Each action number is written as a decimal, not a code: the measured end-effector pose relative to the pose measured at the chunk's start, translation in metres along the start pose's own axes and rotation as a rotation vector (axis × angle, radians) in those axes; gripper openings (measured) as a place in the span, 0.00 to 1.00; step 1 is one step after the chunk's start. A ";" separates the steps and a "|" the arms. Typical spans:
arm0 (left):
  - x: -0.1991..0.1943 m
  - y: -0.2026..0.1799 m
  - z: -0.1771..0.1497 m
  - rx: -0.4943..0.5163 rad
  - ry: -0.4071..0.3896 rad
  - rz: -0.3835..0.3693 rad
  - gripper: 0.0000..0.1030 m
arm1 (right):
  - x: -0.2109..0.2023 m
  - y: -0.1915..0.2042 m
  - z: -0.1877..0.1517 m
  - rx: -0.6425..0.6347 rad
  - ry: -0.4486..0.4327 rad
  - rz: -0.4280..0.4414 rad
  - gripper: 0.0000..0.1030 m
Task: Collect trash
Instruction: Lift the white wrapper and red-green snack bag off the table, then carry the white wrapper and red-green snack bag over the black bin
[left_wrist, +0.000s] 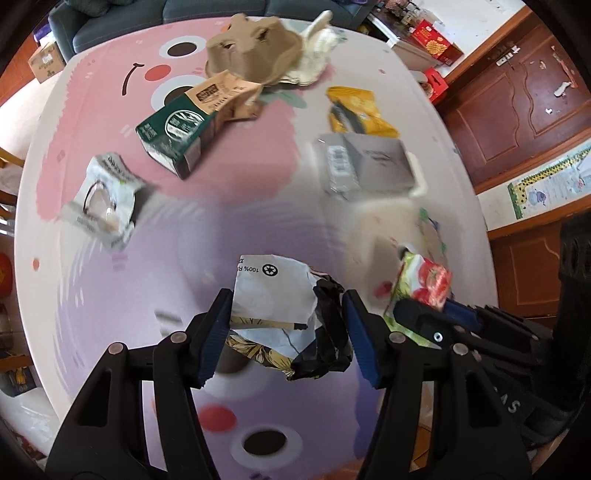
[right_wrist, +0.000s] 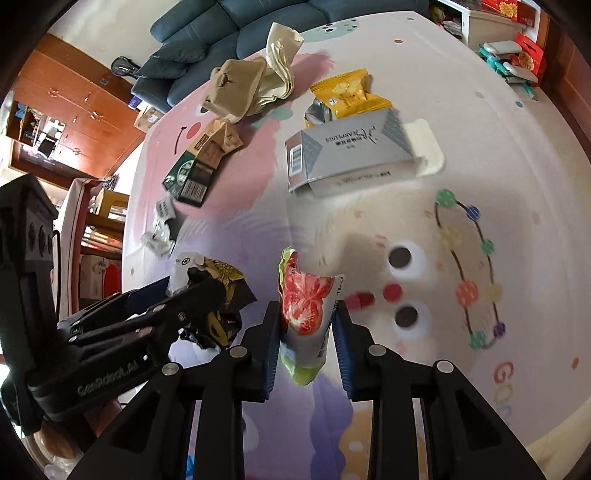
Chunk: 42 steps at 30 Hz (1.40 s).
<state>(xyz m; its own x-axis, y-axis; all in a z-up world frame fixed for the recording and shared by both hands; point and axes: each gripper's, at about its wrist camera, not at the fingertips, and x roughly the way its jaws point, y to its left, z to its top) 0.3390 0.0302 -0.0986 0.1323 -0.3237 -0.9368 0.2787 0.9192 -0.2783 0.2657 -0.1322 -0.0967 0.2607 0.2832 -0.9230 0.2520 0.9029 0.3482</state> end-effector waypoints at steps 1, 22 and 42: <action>-0.006 -0.006 -0.008 0.003 -0.008 0.003 0.55 | -0.007 -0.002 -0.006 -0.010 -0.002 0.005 0.26; -0.102 -0.175 -0.246 -0.113 -0.207 0.123 0.55 | -0.182 -0.098 -0.210 -0.370 -0.135 0.095 0.26; -0.058 -0.221 -0.368 -0.112 -0.061 0.175 0.55 | -0.159 -0.173 -0.330 -0.333 -0.006 0.131 0.26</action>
<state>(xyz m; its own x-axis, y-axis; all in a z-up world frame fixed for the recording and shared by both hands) -0.0801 -0.0715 -0.0607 0.2278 -0.1668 -0.9593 0.1390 0.9807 -0.1375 -0.1266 -0.2271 -0.0648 0.2765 0.4023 -0.8727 -0.1009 0.9153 0.3900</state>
